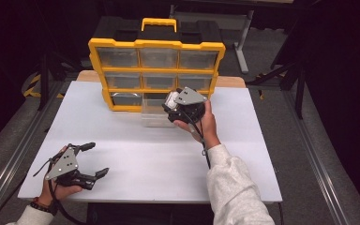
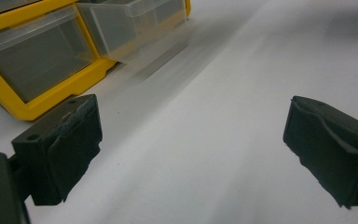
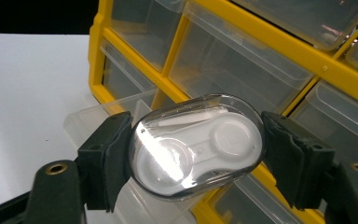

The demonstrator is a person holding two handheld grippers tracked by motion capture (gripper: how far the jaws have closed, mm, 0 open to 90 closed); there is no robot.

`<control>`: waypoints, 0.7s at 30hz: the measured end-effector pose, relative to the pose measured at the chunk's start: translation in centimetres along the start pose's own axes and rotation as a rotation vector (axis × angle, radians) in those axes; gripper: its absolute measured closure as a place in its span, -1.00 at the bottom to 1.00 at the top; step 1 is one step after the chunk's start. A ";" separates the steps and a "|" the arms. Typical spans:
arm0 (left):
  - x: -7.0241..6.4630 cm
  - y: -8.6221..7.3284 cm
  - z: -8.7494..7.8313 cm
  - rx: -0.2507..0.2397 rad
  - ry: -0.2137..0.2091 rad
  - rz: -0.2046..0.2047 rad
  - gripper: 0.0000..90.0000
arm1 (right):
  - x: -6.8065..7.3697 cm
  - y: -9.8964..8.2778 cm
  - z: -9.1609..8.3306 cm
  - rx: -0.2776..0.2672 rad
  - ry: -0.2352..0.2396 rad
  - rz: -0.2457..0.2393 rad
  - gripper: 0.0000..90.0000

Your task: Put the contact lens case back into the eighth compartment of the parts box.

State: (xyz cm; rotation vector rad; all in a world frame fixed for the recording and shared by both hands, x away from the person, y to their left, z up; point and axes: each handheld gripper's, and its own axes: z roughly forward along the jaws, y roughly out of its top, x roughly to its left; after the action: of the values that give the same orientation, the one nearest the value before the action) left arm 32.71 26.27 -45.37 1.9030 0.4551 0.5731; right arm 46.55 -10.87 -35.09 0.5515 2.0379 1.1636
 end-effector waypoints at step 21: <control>0.1 -0.1 0.0 -0.003 -0.003 0.008 -0.88 | 0.4 -1.4 3.2 0.044 -0.021 0.062 -0.37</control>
State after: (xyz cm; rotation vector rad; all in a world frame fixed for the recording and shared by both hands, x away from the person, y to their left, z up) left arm 32.74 26.36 -45.43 1.9036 0.4443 0.5760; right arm 48.69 -9.49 -37.54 0.6505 2.0451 1.1467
